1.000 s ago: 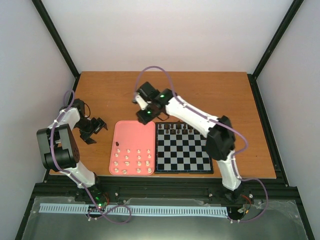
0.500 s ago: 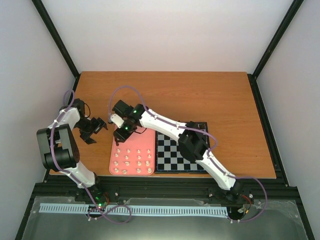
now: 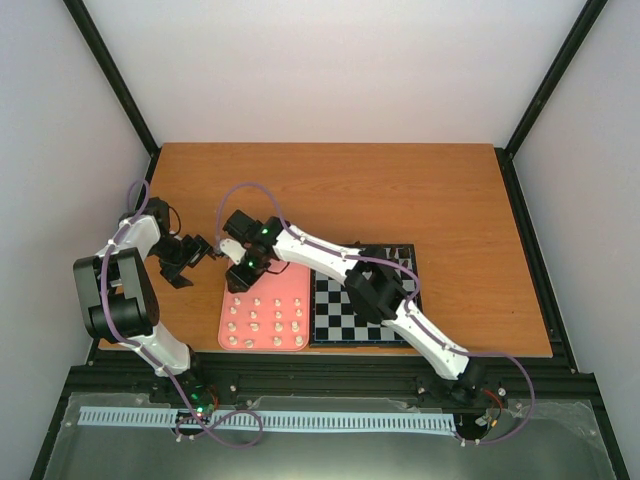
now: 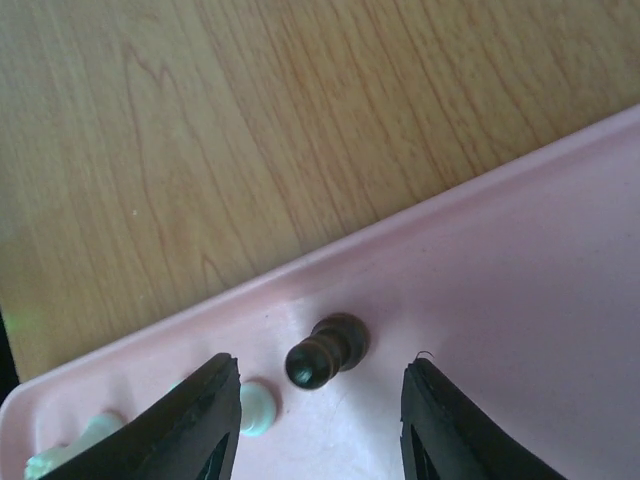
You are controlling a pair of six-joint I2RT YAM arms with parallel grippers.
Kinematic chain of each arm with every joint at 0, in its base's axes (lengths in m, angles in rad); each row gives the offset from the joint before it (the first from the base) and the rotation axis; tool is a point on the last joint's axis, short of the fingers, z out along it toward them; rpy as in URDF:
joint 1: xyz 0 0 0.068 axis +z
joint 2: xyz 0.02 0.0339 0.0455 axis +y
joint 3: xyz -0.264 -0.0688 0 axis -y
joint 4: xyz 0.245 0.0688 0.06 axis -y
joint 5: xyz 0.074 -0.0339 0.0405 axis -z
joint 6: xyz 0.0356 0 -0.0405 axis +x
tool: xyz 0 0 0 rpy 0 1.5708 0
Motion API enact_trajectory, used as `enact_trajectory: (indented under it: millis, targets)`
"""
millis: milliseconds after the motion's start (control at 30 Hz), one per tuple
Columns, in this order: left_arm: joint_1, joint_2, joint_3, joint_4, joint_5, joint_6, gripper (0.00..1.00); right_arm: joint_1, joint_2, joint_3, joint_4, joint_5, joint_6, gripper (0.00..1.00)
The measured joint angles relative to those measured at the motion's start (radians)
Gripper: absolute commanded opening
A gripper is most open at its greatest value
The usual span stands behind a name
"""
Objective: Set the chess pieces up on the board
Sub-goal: Pick up the chess piece from the storage box.
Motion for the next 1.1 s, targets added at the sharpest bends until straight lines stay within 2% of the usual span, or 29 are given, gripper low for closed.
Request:
enact_trajectory:
  millis: [267, 400, 567, 667, 900, 1100]
  targets:
    - [0.000, 0.000, -0.001, 0.005, 0.006, 0.000, 1.00, 0.000, 0.033, 0.025, 0.015, -0.010, 0.011, 0.39]
    - [0.000, 0.000, -0.001, 0.010, 0.007, 0.000, 1.00, 0.000, 0.037, 0.029, 0.020, -0.010, 0.018, 0.31]
    - [0.000, 0.000, -0.002, 0.011, 0.007, 0.000, 1.00, -0.002, 0.054, 0.043, 0.029, -0.008, 0.032, 0.10]
    - [0.000, 0.000, -0.002, 0.011, 0.007, 0.000, 1.00, -0.003, 0.055, 0.048, 0.029, 0.000, 0.036, 0.03]
    - [0.000, 0.000, -0.002, 0.011, 0.006, 0.000, 1.00, -0.006, 0.042, 0.037, 0.025, 0.031, 0.029, 0.03]
    - [0.000, 0.000, -0.001, 0.010, 0.006, 0.000, 1.00, -0.019, -0.097, -0.085, 0.007, 0.102, 0.012, 0.03]
